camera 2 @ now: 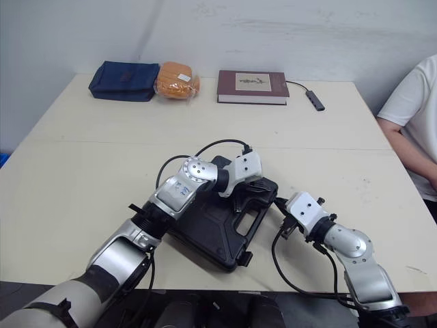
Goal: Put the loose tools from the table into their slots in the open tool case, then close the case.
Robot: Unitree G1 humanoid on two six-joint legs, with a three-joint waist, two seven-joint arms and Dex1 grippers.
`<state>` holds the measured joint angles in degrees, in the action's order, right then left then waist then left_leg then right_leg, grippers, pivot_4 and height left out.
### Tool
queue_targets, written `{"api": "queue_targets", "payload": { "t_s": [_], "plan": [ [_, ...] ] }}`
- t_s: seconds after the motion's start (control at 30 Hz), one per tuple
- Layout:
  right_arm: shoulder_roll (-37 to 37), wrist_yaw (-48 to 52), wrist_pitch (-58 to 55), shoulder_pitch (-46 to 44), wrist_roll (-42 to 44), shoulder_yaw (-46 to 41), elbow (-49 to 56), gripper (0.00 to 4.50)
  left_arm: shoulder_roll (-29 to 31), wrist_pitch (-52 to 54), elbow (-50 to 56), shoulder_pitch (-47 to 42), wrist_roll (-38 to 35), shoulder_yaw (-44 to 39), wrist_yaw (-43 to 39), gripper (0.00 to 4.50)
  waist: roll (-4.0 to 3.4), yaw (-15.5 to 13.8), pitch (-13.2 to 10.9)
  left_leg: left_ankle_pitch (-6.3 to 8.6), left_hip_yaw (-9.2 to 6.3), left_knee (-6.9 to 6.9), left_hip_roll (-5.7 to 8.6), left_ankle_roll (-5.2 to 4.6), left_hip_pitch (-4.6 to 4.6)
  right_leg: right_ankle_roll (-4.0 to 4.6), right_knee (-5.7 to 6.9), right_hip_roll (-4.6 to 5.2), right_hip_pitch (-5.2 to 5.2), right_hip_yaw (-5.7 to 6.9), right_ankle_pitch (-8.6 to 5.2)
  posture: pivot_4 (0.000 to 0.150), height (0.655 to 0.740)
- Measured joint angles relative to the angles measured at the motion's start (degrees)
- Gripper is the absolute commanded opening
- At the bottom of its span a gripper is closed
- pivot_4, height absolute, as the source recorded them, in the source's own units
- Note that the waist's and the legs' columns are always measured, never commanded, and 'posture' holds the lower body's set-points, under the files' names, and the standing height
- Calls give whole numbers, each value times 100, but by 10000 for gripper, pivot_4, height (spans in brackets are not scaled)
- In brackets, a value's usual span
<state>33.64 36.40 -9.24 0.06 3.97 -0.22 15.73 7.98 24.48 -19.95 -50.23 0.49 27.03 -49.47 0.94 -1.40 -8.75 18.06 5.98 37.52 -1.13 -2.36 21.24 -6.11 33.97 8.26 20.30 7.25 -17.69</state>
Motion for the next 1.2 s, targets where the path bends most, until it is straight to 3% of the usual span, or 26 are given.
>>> {"api": "queue_targets", "payload": {
  "t_s": [1.2],
  "plan": [
    [-63, 261, -1120, -426, -56, 233, 549, 0, 219, 1, 66, 49, 0, 0, -131, 473, 10, 148, 42, -5, -15, -55, -4, 8, -12, 16, -38, -2, 4, 10, -8, 1500, 7400]
  ]
}}
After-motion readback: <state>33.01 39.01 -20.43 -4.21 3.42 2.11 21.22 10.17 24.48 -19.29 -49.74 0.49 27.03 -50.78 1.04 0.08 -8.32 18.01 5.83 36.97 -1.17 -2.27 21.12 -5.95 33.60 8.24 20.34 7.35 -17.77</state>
